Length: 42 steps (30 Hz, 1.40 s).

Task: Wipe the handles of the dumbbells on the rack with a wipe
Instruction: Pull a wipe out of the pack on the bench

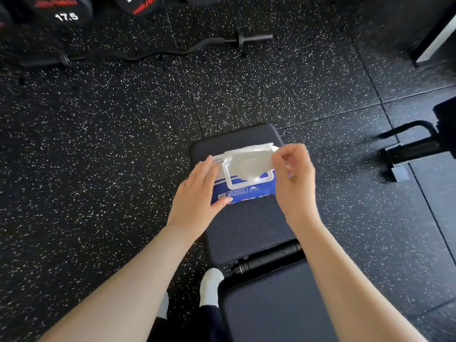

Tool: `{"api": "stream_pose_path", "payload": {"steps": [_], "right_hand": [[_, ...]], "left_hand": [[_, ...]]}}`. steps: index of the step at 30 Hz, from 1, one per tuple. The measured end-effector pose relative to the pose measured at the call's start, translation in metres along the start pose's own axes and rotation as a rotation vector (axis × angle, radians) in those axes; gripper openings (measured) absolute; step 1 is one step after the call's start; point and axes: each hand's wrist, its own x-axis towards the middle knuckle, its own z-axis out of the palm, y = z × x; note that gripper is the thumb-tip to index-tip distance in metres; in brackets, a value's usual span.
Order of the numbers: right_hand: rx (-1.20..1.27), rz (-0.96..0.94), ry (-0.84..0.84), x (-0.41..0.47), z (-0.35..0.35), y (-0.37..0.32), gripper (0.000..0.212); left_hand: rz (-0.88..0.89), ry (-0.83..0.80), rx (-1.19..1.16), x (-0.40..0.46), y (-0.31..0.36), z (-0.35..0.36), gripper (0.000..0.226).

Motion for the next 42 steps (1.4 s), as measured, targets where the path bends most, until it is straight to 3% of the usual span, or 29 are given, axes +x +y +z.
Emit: {"api": "stream_pose_path", "payload": {"steps": [10, 14, 19, 31, 34, 37, 40, 42], "right_hand": [[0.157, 0.119, 0.107, -0.011, -0.042, -0.003, 0.019], [0.188, 0.159, 0.151, -0.020, -0.048, 0.000, 0.020], [0.176, 0.160, 0.148, -0.026, -0.042, 0.002, 0.021], [0.149, 0.189, 0.106, -0.030, -0.028, -0.012, 0.017], [0.168, 0.189, 0.096, -0.029, -0.029, -0.028, 0.015], [0.217, 0.172, 0.074, -0.029, -0.031, -0.055, 0.009], [0.283, 0.146, 0.021, -0.035, -0.031, -0.095, 0.009], [0.328, 0.130, -0.010, -0.041, -0.032, -0.128, 0.011]], "left_hand": [[0.015, 0.129, -0.231, 0.016, 0.025, -0.027, 0.099], [0.189, 0.140, -0.053, 0.012, 0.033, -0.019, 0.069], [0.228, -0.049, 0.255, -0.005, 0.029, 0.009, 0.081], [0.168, -0.266, 0.349, 0.002, 0.035, -0.003, 0.075], [0.125, -0.167, 0.080, 0.001, 0.042, -0.018, 0.053], [-0.173, 0.017, -0.482, -0.008, 0.057, -0.054, 0.019], [-0.503, -0.112, -1.101, -0.020, 0.078, -0.110, 0.037], [-0.507, -0.186, -1.359, -0.034, 0.089, -0.149, 0.046]]}}
